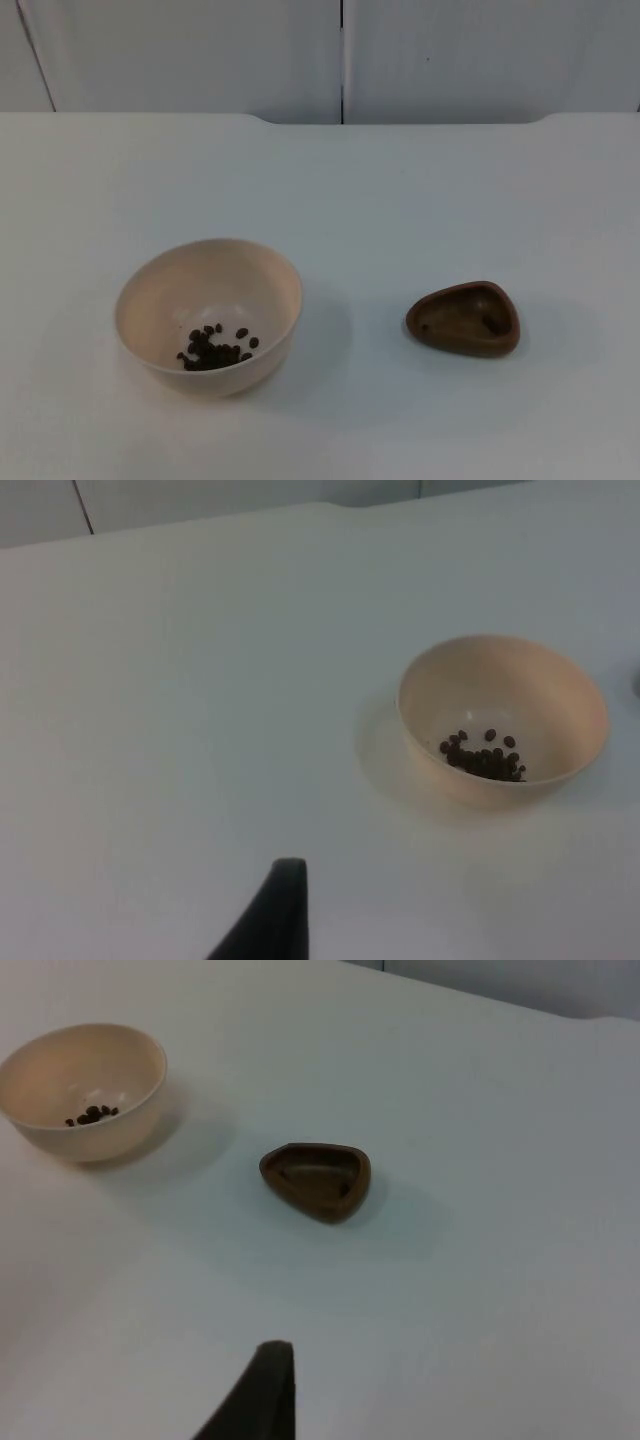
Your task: Pick up the bowl with the left hand and pour the coffee beans from the cup into the bowl with the right hand.
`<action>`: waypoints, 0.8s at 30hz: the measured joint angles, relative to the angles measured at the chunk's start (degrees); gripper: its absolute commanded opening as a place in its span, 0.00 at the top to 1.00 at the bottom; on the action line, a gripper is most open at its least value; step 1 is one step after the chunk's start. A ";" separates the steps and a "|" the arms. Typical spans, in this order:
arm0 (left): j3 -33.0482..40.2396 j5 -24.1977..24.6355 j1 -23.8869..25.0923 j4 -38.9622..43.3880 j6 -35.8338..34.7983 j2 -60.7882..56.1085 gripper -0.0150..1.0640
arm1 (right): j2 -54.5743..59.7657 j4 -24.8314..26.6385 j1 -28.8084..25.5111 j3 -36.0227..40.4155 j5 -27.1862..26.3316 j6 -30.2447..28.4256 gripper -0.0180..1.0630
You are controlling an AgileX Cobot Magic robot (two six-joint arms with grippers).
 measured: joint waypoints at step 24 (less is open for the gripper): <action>0.00 0.00 0.00 0.21 0.00 0.00 0.01 | 0.00 0.00 0.00 0.00 -0.09 0.39 0.01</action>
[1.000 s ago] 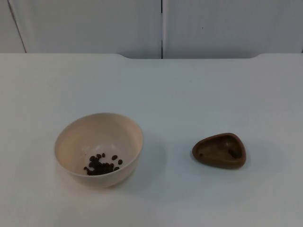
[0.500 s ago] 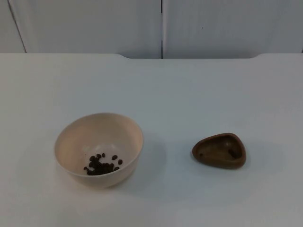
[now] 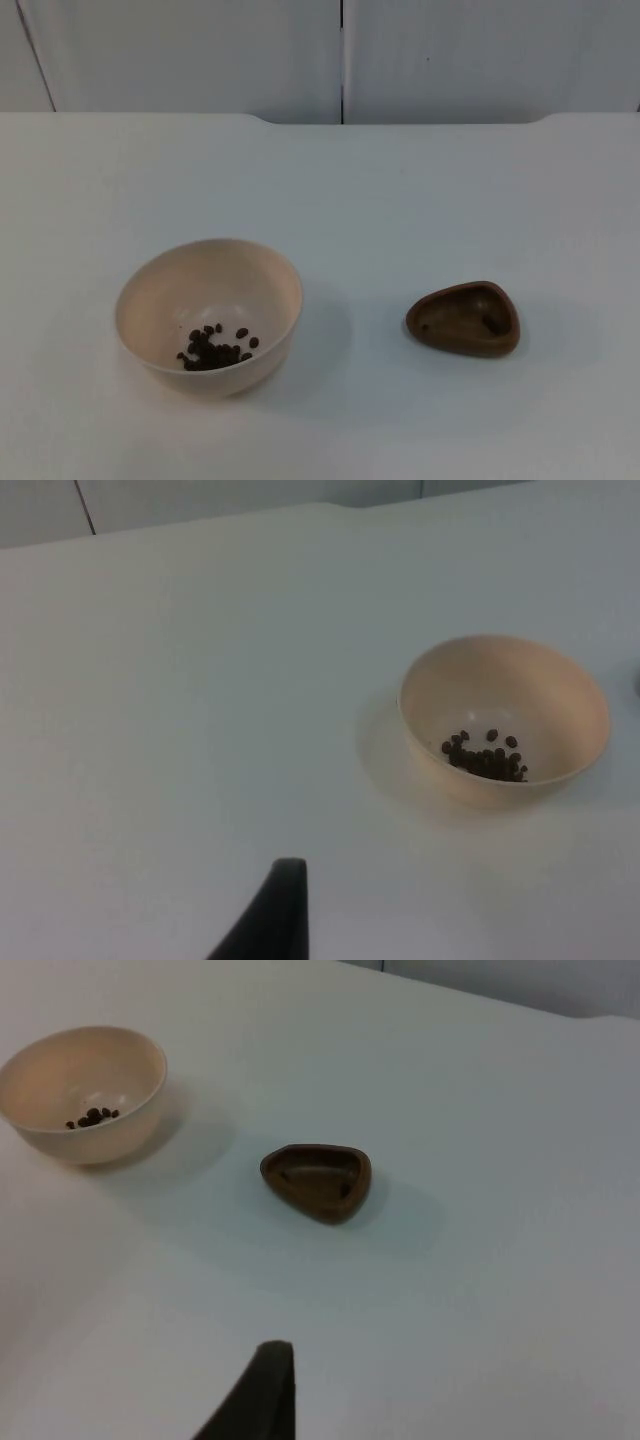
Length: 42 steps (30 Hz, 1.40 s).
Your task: Pick up the bowl with the left hand and pour the coffee beans from the cup into the bowl with the right hand.
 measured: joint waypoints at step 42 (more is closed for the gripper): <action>0.00 0.00 0.00 0.00 0.00 0.00 0.01 | 0.00 0.35 -19.09 0.00 -0.32 0.10 0.01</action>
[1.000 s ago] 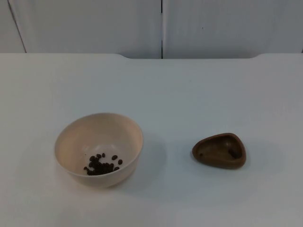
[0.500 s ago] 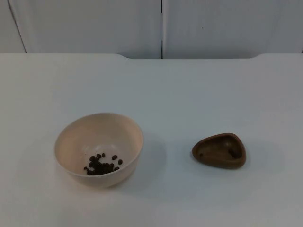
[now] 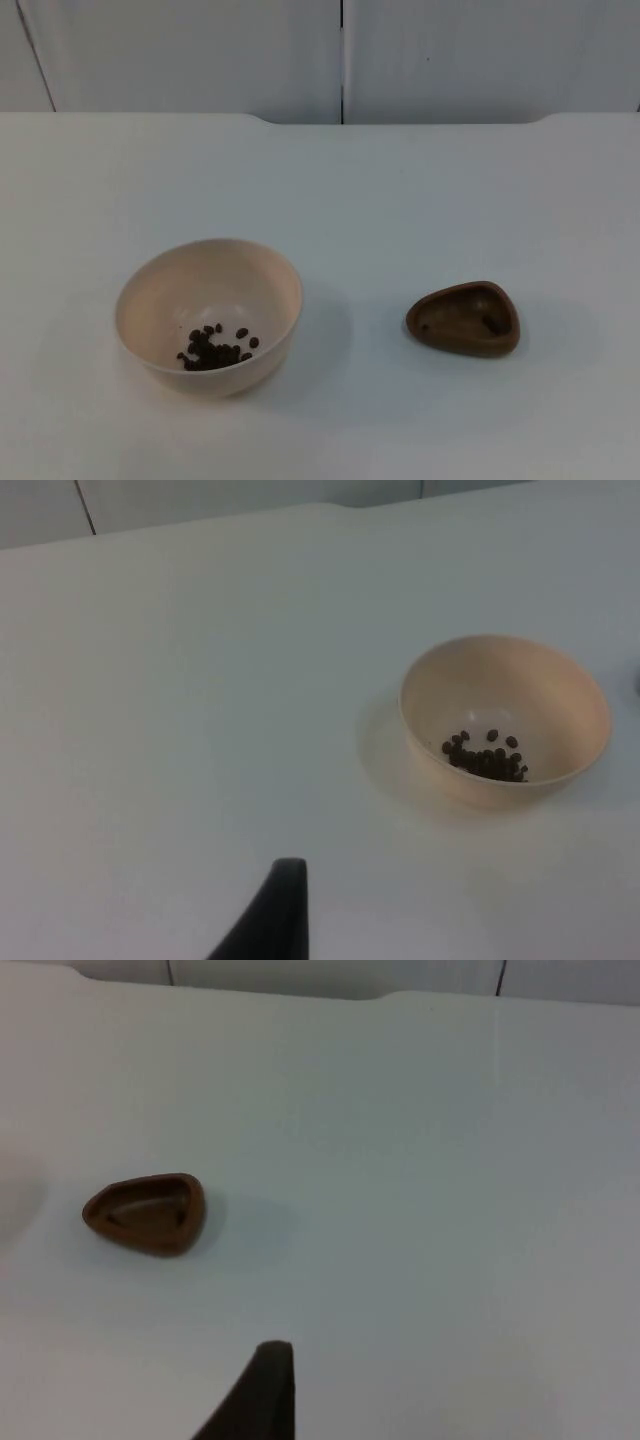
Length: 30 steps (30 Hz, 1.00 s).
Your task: Pick up the bowl with the left hand and pour the coffee beans from the cup into the bowl with the right hand.
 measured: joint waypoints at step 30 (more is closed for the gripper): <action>0.00 0.00 1.46 0.00 0.00 0.00 0.01 | 0.00 0.00 -6.09 0.00 0.00 0.00 0.01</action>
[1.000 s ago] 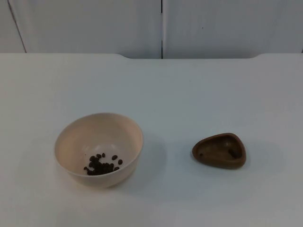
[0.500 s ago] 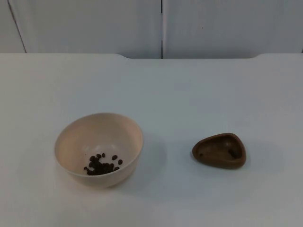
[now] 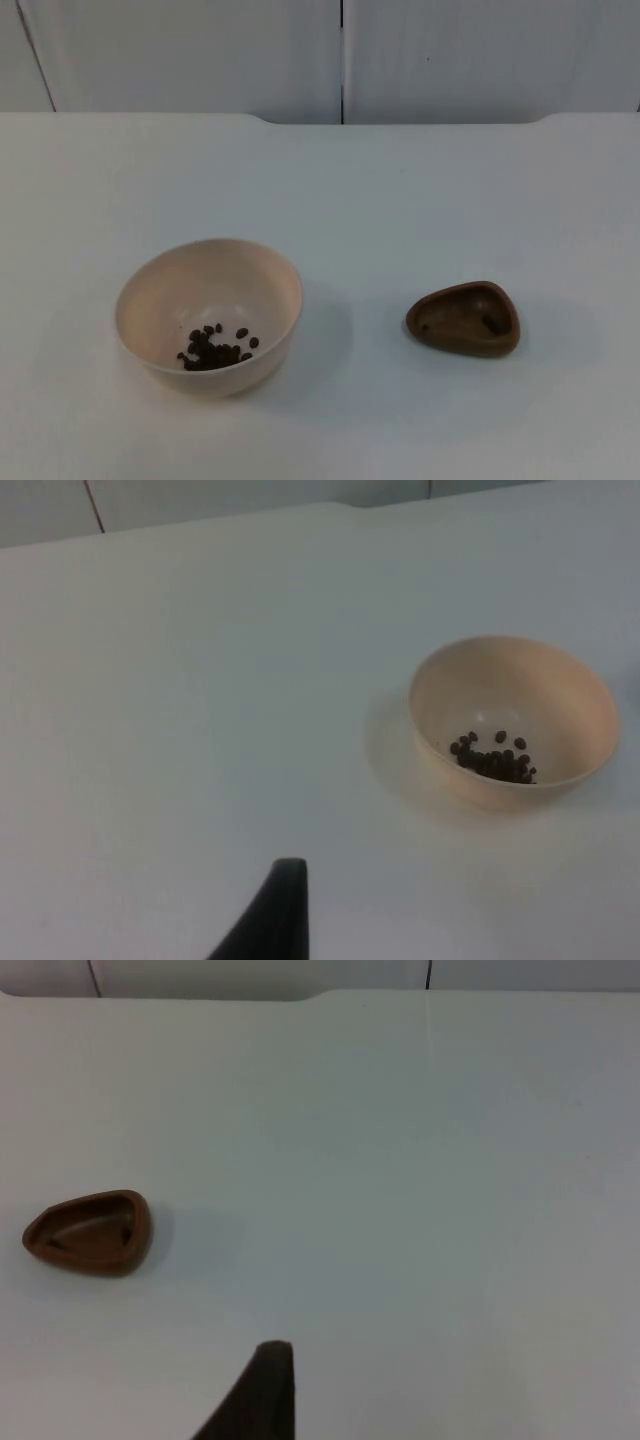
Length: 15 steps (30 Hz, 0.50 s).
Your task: Pick up the bowl with the left hand and pour the coffee beans from the cup into the bowl with the right hand.
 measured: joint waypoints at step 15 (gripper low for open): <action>0.00 0.00 9.72 0.00 0.00 0.00 0.01 | 0.00 0.00 0.00 0.00 0.00 0.00 0.01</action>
